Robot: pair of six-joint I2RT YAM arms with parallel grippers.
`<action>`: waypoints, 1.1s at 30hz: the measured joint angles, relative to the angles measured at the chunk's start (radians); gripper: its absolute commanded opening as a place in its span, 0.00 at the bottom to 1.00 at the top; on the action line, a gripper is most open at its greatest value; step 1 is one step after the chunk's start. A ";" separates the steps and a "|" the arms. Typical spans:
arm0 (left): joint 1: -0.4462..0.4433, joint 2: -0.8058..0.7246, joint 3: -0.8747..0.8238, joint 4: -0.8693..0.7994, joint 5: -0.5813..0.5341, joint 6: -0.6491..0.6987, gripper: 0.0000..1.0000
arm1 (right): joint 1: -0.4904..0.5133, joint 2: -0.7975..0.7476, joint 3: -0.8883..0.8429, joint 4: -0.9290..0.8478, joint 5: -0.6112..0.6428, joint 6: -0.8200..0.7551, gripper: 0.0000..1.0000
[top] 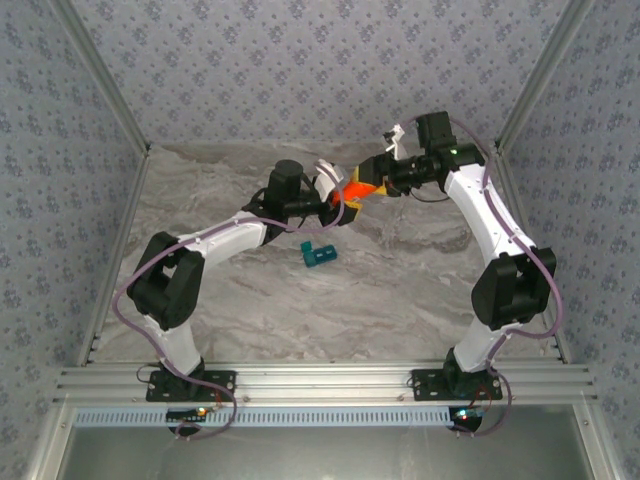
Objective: Sort the pills into containers
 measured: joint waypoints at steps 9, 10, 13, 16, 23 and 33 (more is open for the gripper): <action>0.001 0.000 0.000 0.011 -0.014 -0.017 0.75 | 0.005 0.000 -0.003 0.002 0.013 -0.002 0.26; 0.001 0.000 0.000 0.011 -0.014 -0.017 0.75 | 0.006 0.000 -0.003 0.002 0.014 -0.004 0.26; 0.001 0.000 0.000 0.011 -0.014 -0.017 0.73 | 0.010 0.000 -0.003 0.002 0.016 -0.004 0.26; 0.001 0.000 0.000 0.011 -0.013 -0.017 0.71 | 0.016 0.000 -0.003 0.002 0.019 -0.004 0.26; 0.001 0.000 0.000 0.008 0.005 0.000 0.51 | 0.021 0.000 -0.003 0.003 0.028 -0.004 0.26; -0.008 0.000 0.002 -0.005 0.027 0.017 0.05 | 0.024 0.000 -0.003 0.000 0.043 -0.001 0.33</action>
